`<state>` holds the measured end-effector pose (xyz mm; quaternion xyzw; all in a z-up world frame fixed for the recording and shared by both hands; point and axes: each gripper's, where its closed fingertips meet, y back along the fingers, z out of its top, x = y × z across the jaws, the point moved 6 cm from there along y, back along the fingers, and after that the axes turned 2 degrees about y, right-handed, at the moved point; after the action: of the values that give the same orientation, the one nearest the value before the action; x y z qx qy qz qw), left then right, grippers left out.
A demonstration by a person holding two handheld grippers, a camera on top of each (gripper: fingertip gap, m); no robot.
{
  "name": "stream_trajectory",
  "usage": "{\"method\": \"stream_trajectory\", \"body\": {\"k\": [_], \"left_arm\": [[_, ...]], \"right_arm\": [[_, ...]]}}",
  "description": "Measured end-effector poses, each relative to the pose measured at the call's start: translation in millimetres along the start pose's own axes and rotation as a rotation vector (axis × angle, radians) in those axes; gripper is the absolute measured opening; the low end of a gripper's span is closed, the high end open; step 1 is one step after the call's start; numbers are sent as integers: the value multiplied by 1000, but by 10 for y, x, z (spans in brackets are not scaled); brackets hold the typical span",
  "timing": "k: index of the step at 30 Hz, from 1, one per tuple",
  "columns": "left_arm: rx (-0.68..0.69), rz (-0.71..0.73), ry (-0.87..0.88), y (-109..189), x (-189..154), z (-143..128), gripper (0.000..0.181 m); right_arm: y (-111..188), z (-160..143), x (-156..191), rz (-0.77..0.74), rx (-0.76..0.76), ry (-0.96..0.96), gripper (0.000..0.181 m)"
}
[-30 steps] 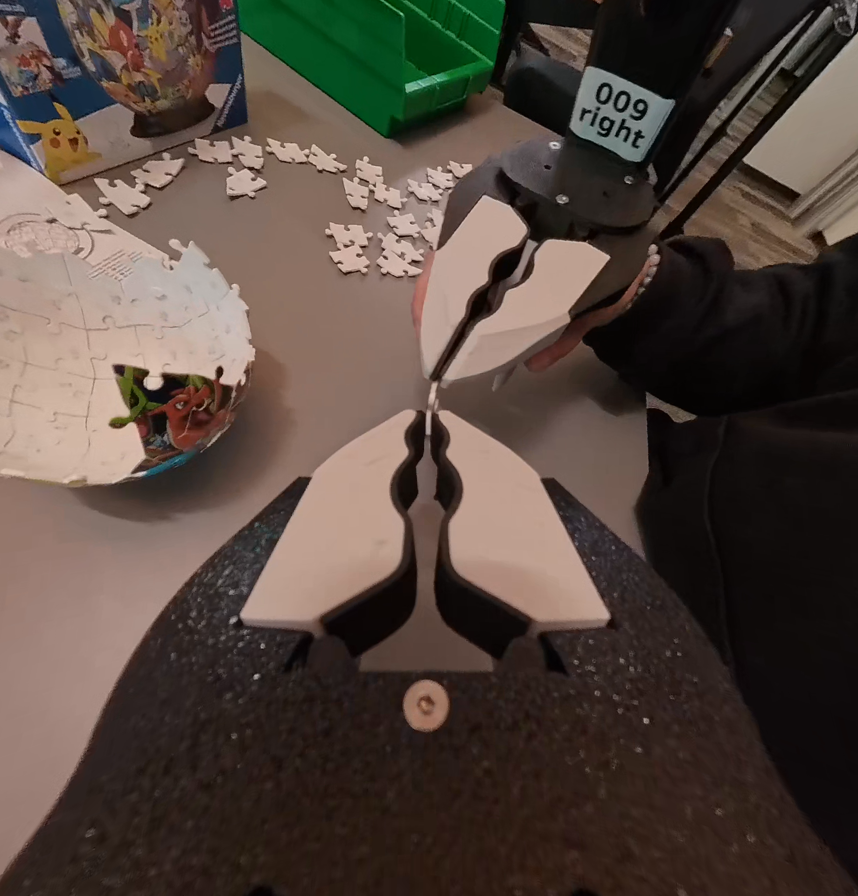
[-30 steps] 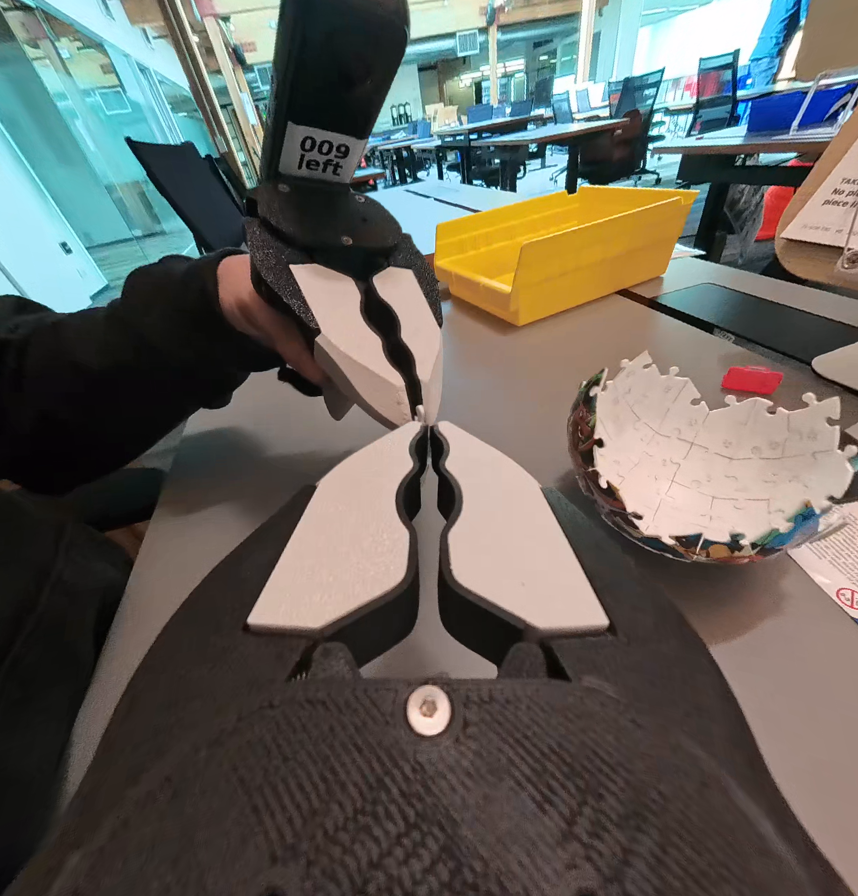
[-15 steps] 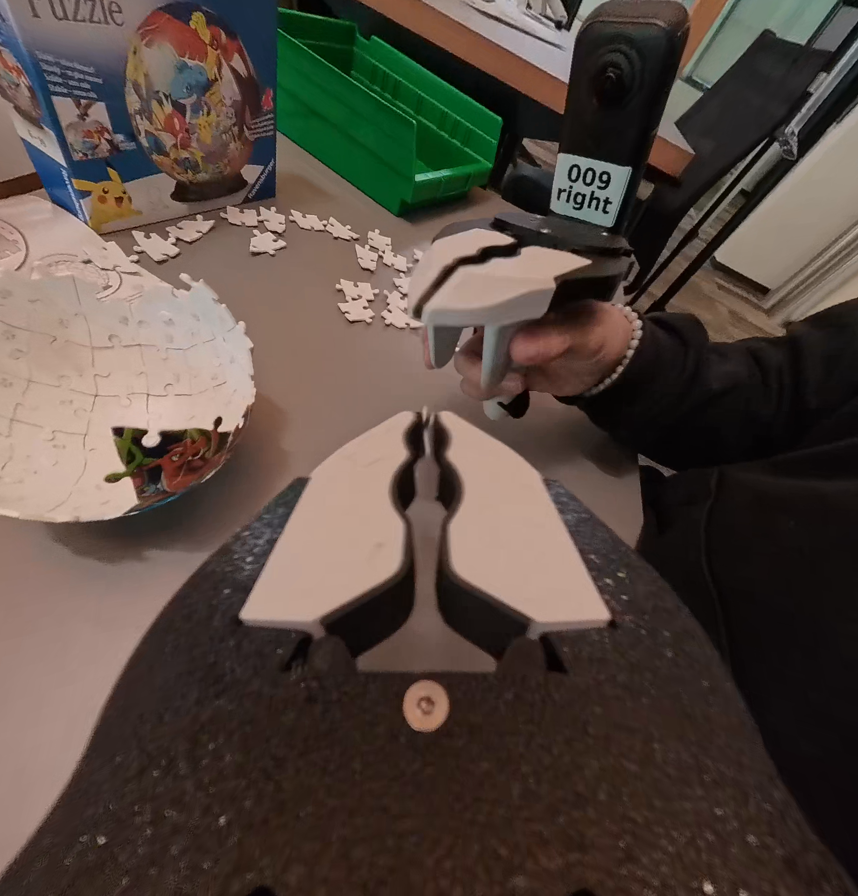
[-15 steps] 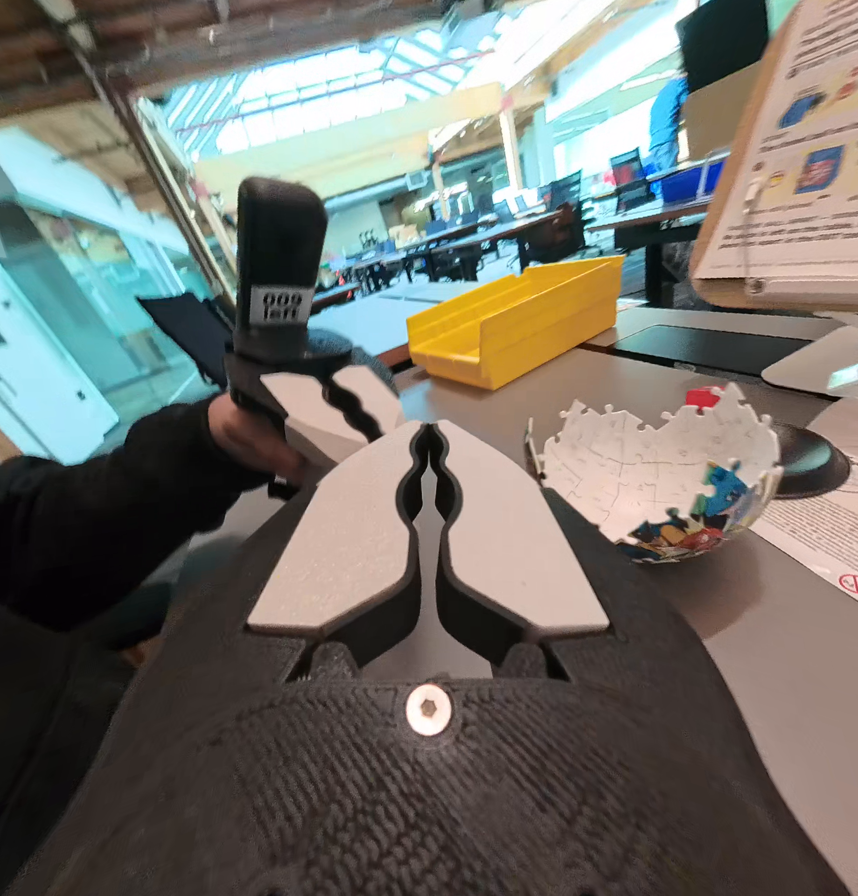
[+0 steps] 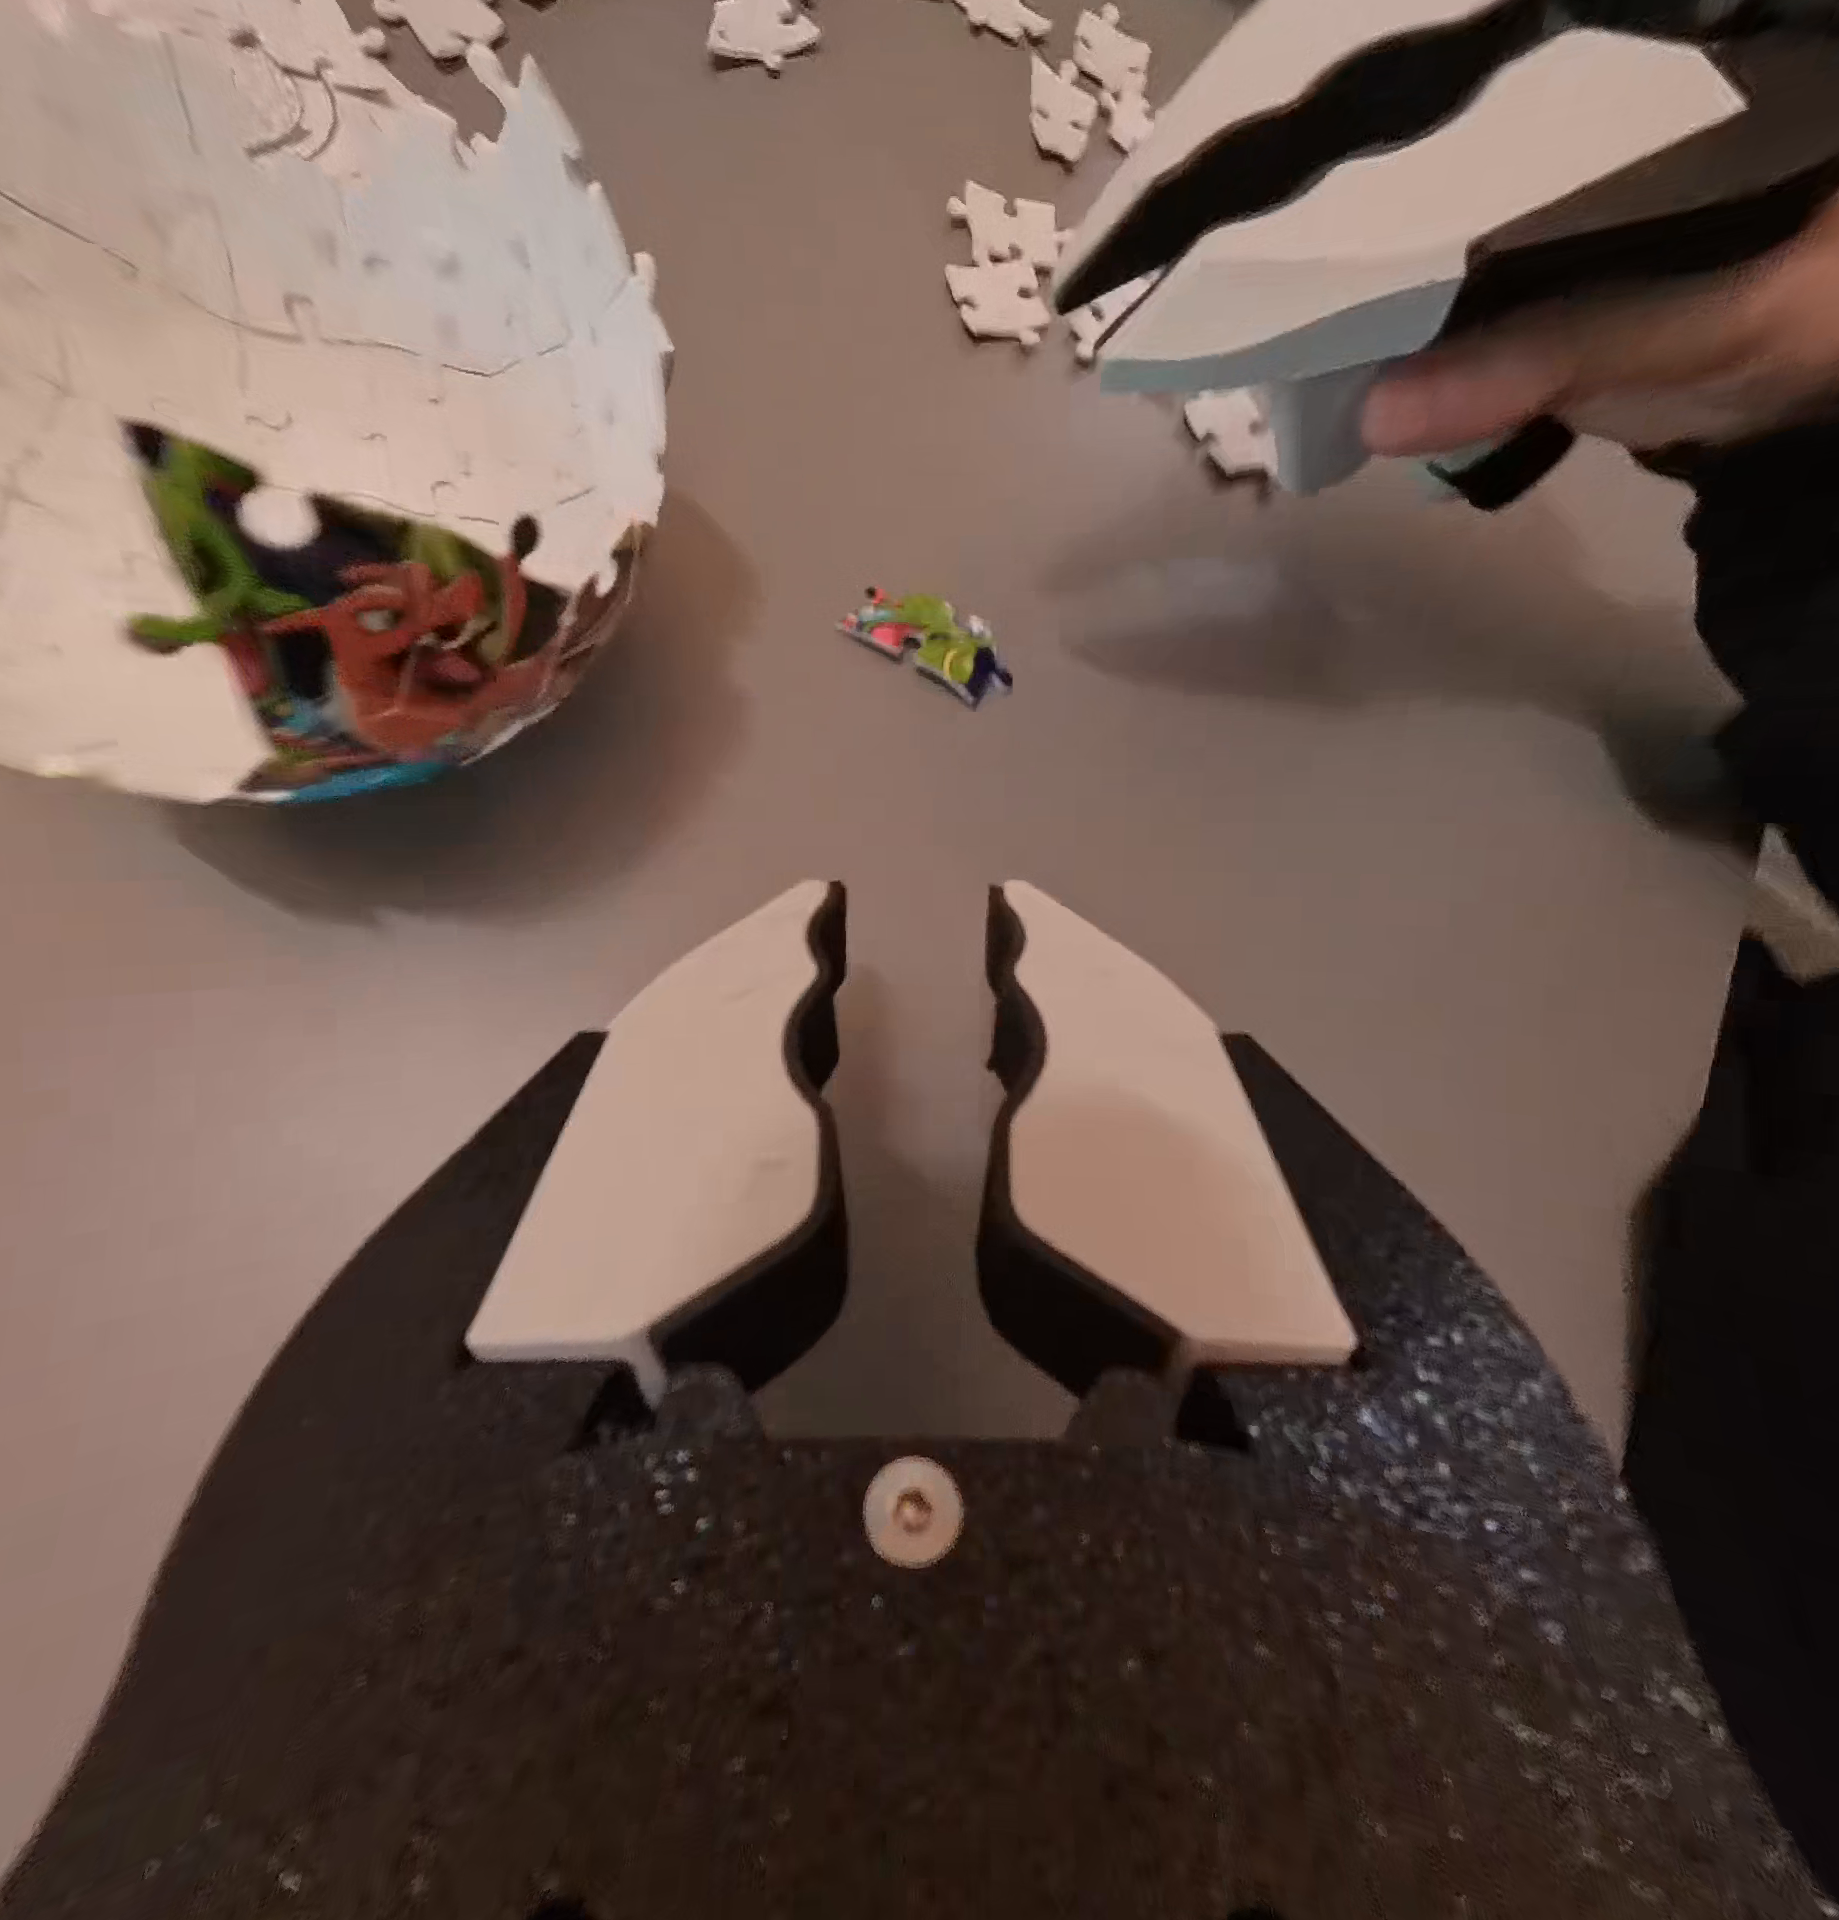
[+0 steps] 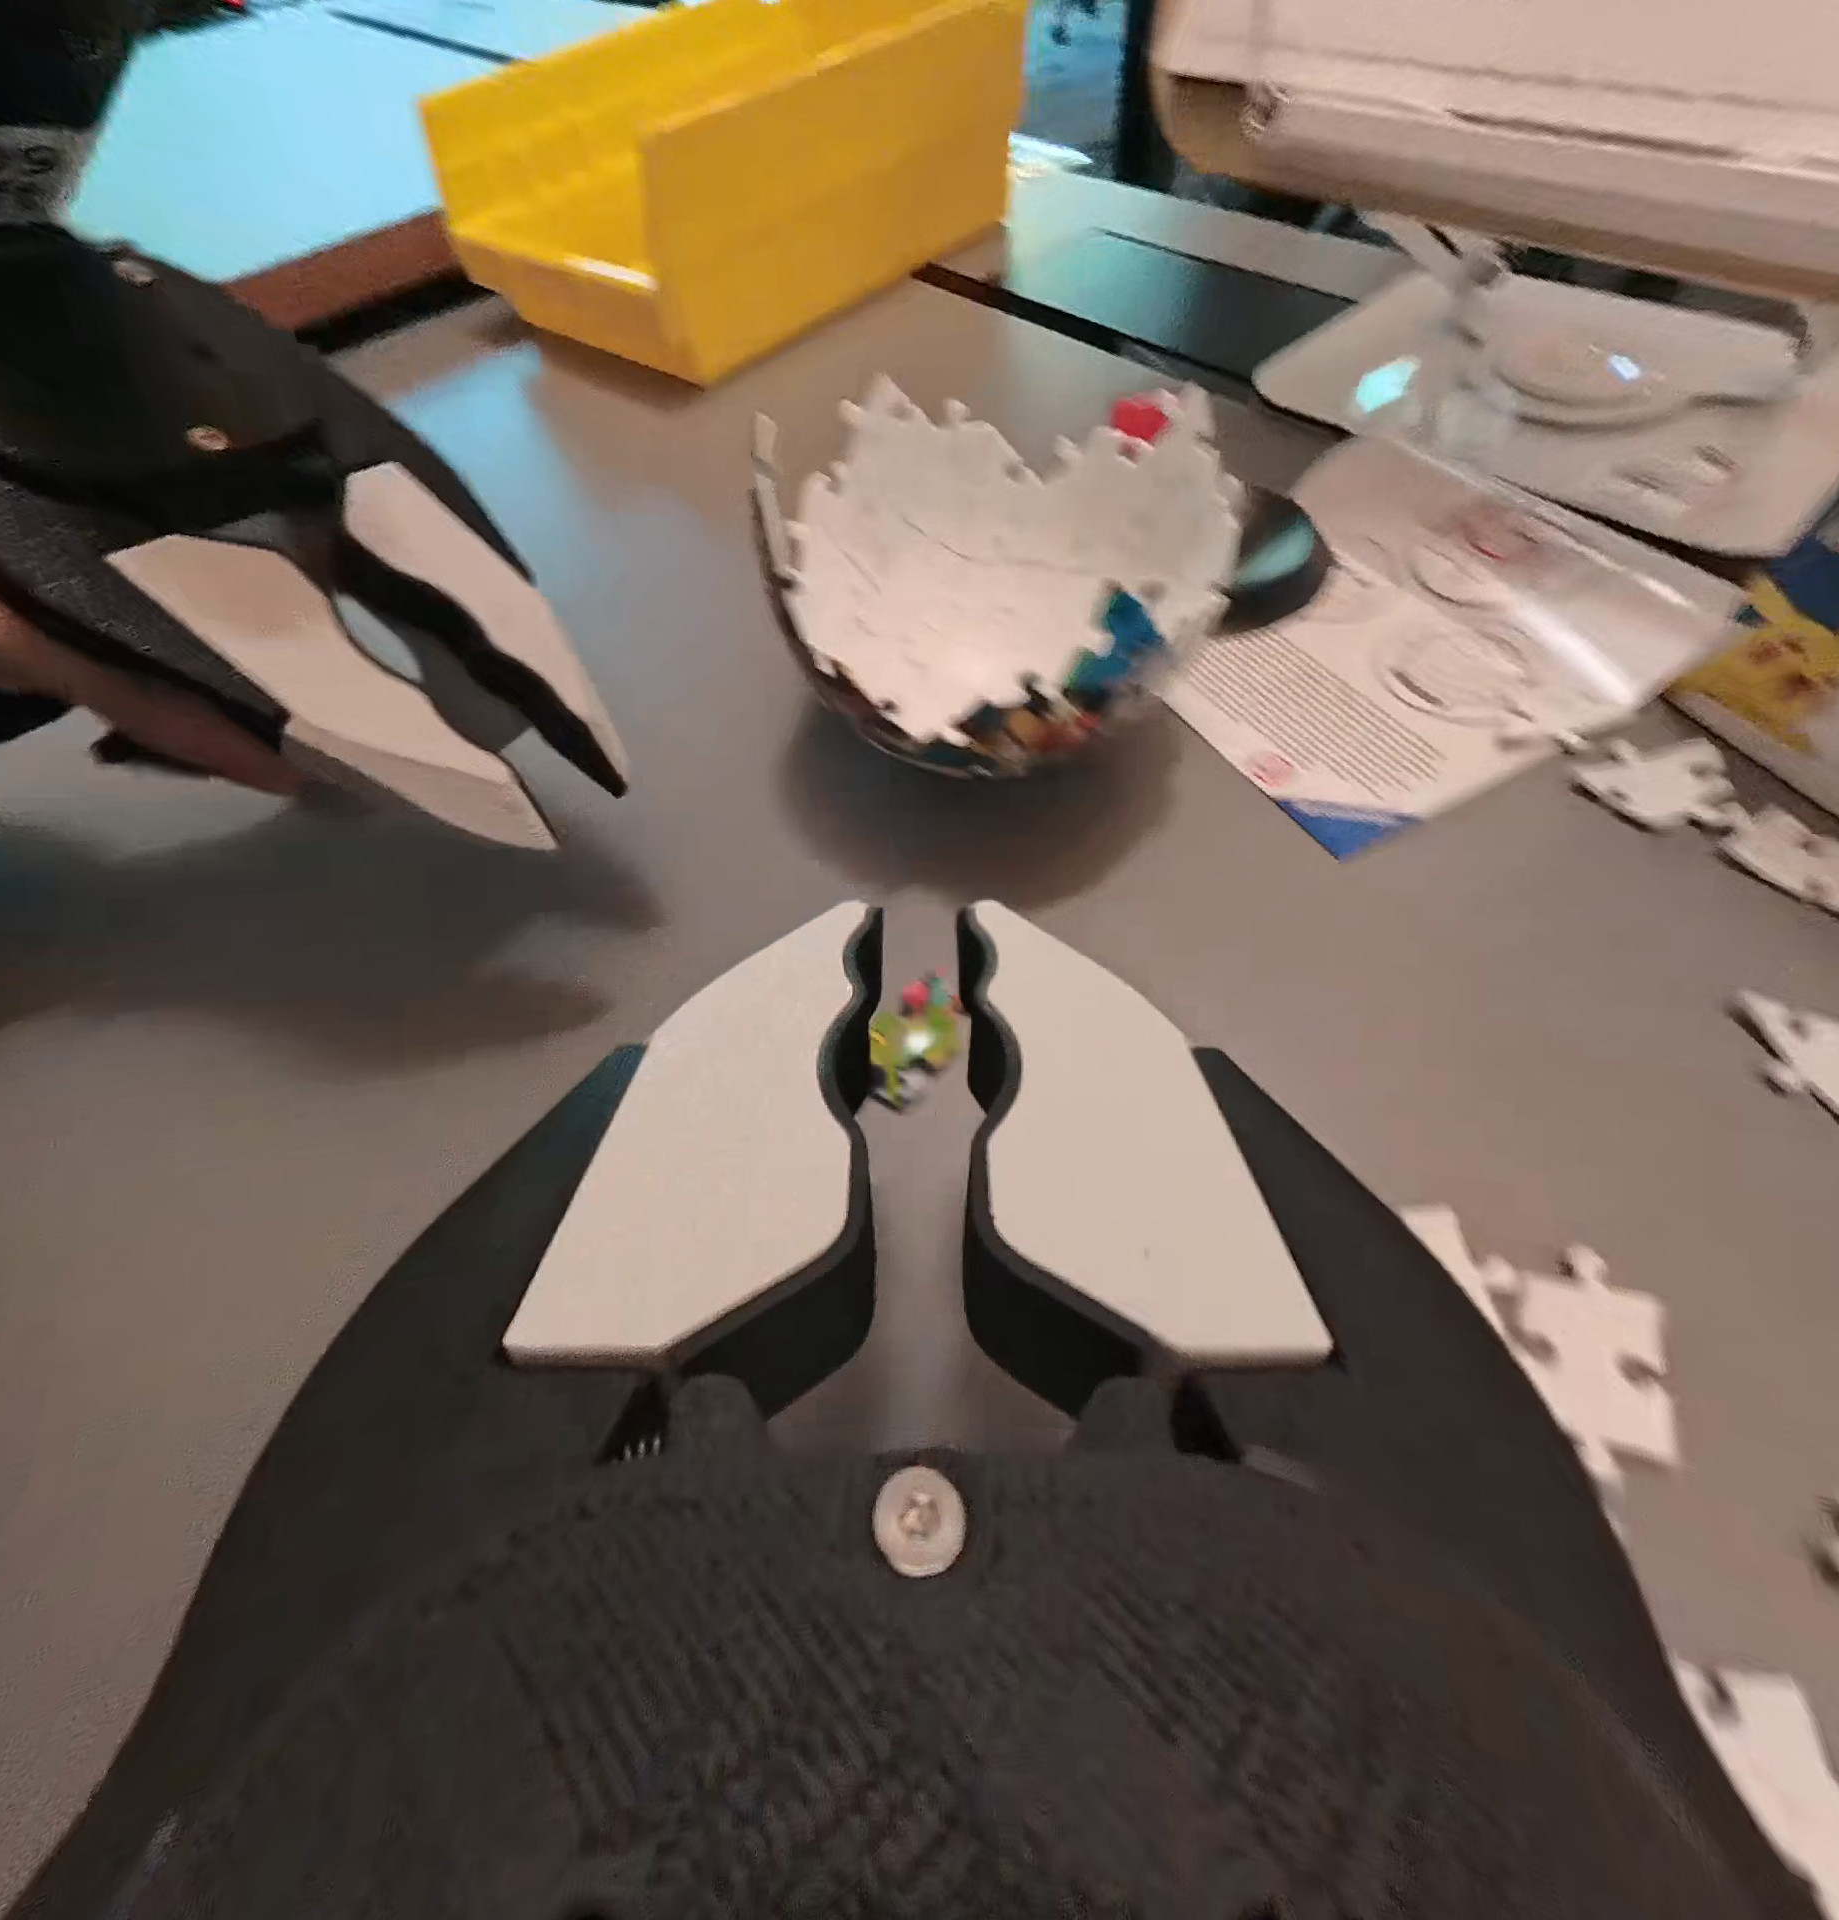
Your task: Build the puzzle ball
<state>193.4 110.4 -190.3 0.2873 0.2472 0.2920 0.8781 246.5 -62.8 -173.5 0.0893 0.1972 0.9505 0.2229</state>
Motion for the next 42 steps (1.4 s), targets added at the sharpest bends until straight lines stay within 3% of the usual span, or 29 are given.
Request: {"method": "stream_trajectory", "body": {"k": [1,7,11,15,17,23,27,31,34,38,40,42], "left_arm": [[-10,0,34,-99,-45,23,32],[50,244,67,-703,-209,243,47],[132,290,90,-987,-251,310,60],[130,346,30,-1060,-220,332,36],[122,326,6,-1039,-218,309,27],[34,287,-239,-855,-283,198,27],[-211,315,-494,-562,-461,315,27],[-309,401,-767,-361,-577,374,27],[-368,425,-889,-274,-638,399,27],[-398,415,-918,-233,-669,415,26],[-405,394,-920,-190,-656,402,26],[-378,269,-791,-135,-636,374,45]], "right_arm": [[48,-44,-85,-32,18,-21,14],[279,-133,-269,-117,-39,-121,11],[335,-216,-226,-132,-13,-80,12],[369,-272,-228,-121,-7,-60,14],[387,-261,-245,-112,-32,-58,14],[322,-241,-181,17,-55,-94,21],[198,-190,62,259,-84,-159,31],[144,-23,255,445,-178,-263,25],[75,-1,293,460,-155,-253,15],[39,44,371,479,-176,-181,3],[60,72,357,413,-218,-60,3],[180,160,387,323,-316,192,3]]}}
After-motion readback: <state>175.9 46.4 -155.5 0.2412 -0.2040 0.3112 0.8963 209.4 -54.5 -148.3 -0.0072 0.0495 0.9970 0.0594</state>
